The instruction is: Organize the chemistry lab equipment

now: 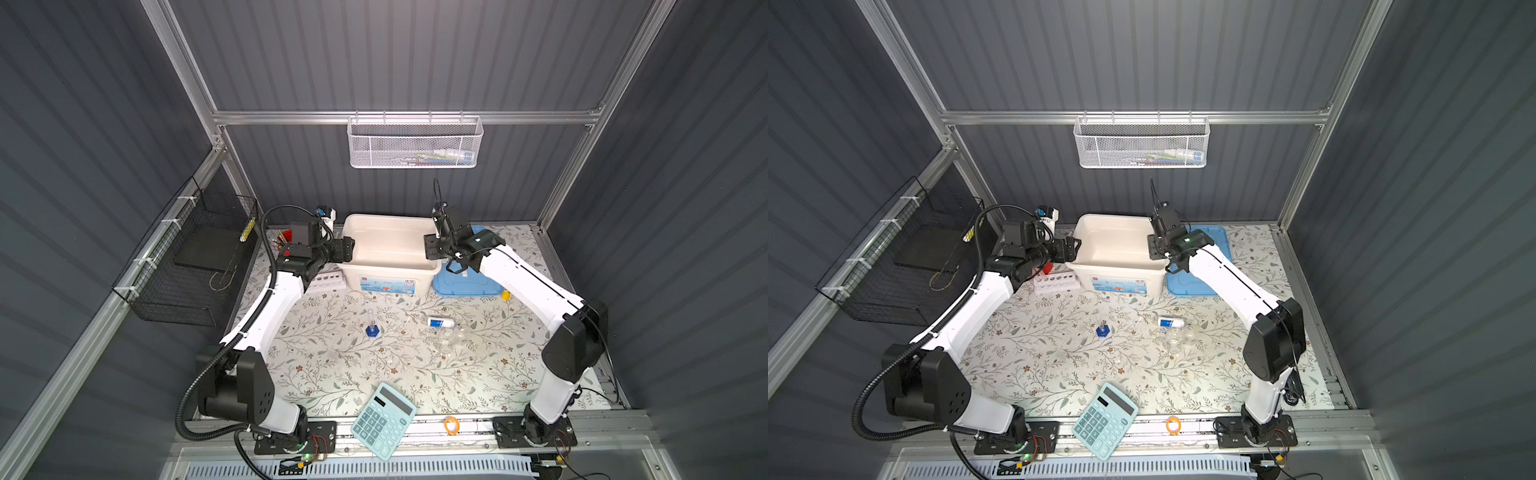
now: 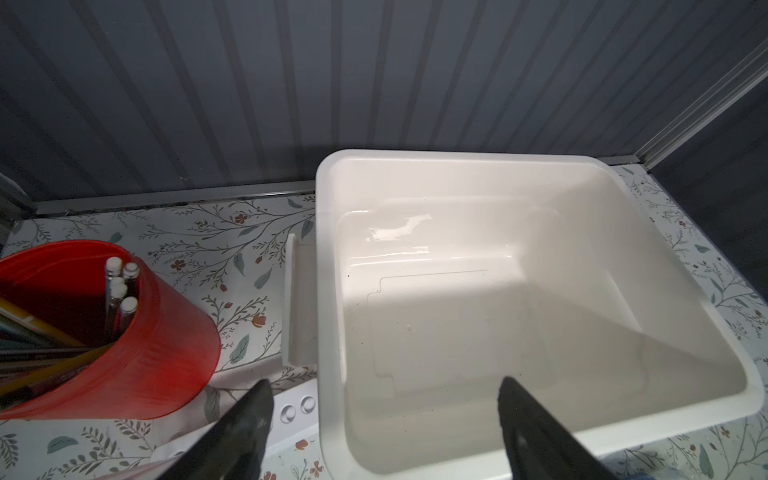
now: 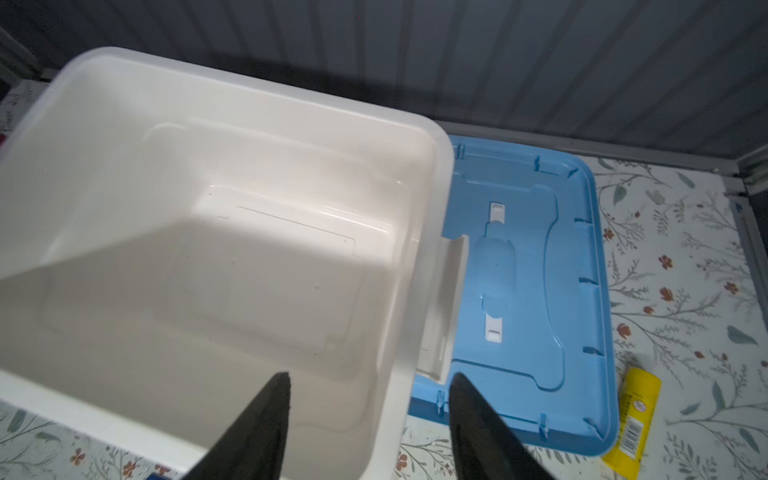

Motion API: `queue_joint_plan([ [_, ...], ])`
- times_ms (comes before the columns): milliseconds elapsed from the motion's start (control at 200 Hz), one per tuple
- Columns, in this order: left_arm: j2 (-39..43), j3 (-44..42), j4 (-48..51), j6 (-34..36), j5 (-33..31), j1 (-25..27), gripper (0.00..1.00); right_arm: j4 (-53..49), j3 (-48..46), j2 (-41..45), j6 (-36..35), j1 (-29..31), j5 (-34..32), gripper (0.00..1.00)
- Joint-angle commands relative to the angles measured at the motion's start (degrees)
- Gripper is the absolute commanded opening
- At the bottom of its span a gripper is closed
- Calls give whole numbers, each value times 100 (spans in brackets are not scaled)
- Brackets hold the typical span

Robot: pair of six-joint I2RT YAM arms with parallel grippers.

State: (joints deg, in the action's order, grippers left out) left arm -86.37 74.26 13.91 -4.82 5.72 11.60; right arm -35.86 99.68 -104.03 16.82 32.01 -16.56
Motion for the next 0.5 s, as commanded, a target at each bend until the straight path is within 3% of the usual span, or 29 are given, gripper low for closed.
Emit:
queue_joint_plan([
  [0,-193,345,32,-81,-221,-35,84,-357,319,-283,255,-186,-22,61],
  [495,-785,613,53,-18,-725,-52,84,-412,762,-995,102,-436,409,53],
])
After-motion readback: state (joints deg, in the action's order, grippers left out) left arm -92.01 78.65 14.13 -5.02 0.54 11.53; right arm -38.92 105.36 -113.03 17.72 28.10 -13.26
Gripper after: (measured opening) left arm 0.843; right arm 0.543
